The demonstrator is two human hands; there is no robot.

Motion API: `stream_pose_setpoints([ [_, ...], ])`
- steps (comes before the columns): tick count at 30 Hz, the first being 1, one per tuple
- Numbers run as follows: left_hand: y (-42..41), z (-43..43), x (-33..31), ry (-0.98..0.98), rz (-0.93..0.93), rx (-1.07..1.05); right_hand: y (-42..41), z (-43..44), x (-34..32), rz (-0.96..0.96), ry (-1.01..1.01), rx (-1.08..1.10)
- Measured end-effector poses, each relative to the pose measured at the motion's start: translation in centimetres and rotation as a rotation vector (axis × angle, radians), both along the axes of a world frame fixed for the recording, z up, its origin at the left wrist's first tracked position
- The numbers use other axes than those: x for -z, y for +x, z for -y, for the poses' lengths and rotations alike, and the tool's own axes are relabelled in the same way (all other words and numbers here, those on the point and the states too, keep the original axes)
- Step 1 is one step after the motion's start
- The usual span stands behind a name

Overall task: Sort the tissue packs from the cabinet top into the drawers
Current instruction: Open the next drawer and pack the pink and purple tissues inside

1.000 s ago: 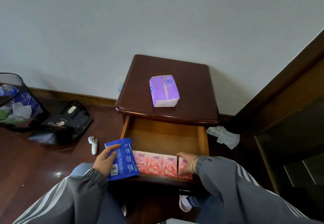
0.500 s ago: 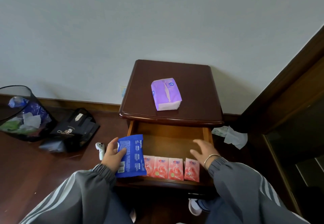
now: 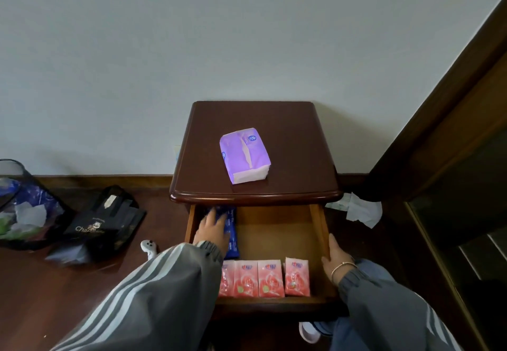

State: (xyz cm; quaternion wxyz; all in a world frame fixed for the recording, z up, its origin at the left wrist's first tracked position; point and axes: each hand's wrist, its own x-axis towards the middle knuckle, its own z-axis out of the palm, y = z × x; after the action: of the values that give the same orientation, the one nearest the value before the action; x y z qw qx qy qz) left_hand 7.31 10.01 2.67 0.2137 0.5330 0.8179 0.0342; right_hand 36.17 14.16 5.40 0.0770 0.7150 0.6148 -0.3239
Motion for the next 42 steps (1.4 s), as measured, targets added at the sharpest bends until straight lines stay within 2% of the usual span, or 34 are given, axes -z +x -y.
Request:
stream_pose_setpoints([
  [3, 0.9, 0.1, 1.0, -0.118, -0.055, 0.254, 0.1, 0.0, 0.1, 0.040, 0.009, -0.019],
  [6, 0.4, -0.2, 1.6, -0.308, -0.095, 0.358, 0.2, -0.2, 0.1, 0.051, -0.007, -0.025],
  [10, -0.8, 0.2, 1.7, -0.363, -0.169, 0.372, 0.2, -0.2, 0.2, 0.029, 0.005, -0.011],
  [14, -0.6, 1.6, 0.9, -0.345, -0.125, 0.348, 0.0, -0.2, 0.3, 0.036, 0.026, -0.006],
  [16, -0.5, 2.2, -0.4, -0.184, -0.088, 0.329, 0.0, -0.2, 0.3, 0.046, 0.022, -0.009],
  [19, -0.1, 2.4, -3.4, 0.264, -0.041, 0.339, 0.2, -0.3, 0.4, 0.016, 0.006, 0.018],
  [22, 0.8, 1.1, -6.7, 0.696, -0.086, 0.369, 0.6, -0.6, 0.3, -0.052, -0.003, 0.054],
  [24, 1.6, -0.7, -8.5, 0.765, -0.124, 0.359, 0.9, -0.8, 0.3, -0.108, 0.000, 0.065],
  [28, 2.6, -4.9, -9.7, 0.549, -0.180, 0.279, 1.4, -1.0, 0.1, -0.179, -0.028, 0.075],
  [32, 2.3, -7.7, -8.6, 0.358, -0.256, 0.270, 1.6, -1.4, 0.1, -0.150, -0.034, 0.036],
  [36, 1.8, -9.0, -7.6, 0.350, -0.298, 0.253, 1.6, -1.9, 0.3, -0.086, -0.060, -0.022],
  [42, 0.9, -7.7, -8.2, 0.380, -0.244, 0.208, 1.7, -2.1, 0.8, -0.069, -0.062, -0.032],
])
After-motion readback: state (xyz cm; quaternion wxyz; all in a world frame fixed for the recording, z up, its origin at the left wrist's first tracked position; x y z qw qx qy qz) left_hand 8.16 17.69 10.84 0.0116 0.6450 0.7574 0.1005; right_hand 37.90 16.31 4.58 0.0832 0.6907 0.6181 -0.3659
